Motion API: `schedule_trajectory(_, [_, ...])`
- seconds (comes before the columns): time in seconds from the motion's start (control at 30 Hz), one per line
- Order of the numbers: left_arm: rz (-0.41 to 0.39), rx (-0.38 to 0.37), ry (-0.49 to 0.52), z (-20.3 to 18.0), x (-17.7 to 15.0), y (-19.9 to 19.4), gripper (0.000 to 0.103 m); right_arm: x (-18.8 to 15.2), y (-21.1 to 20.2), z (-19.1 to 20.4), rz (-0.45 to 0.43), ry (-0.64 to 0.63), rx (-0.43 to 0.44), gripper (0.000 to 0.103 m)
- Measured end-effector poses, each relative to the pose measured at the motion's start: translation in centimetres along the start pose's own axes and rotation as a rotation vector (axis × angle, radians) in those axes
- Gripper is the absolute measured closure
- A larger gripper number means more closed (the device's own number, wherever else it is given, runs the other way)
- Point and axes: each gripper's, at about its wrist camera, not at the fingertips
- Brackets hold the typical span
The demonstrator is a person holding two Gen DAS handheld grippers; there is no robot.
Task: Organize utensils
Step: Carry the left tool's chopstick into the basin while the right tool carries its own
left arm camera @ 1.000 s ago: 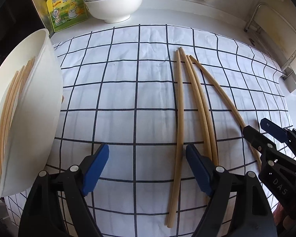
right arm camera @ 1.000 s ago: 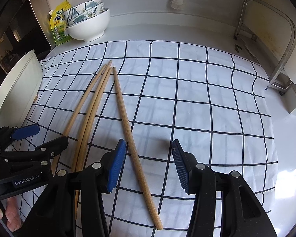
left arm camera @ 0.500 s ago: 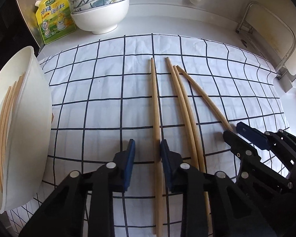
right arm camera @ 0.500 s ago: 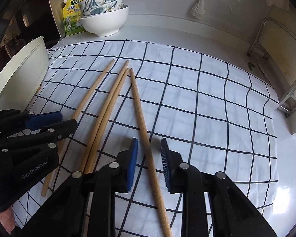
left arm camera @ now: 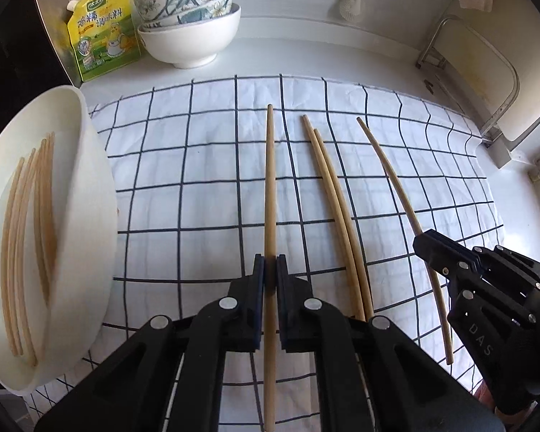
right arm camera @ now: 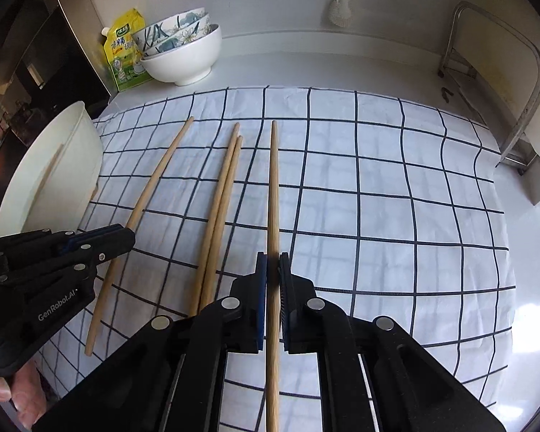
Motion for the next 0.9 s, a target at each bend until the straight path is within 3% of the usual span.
schedule_trajectory(0.23, [-0.118,-0.006,-0.005,2.9,1.5,-5.9,0.096,2.4,-3.8,3.2,-0.069,0.01,0.051,0.096])
schedule_trajectory(0.5, [-0.212,0.017,-0.049,8.7,2.6,-10.7,0.096,5.8,-5.4,10.1,-0.135,-0.083,0.12,0.096])
schedule_trajectory(0.9, [-0.173,0.114,-0.169,20.7,0.9,-10.7,0.095,9.0,-1.1,22.5,-0.074,-0.203,0.251,0.096])
Point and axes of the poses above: each gripper's, at about its wrist camera, not at the fingertips, and y roughly the way its jaws point, z to its left, x to its top
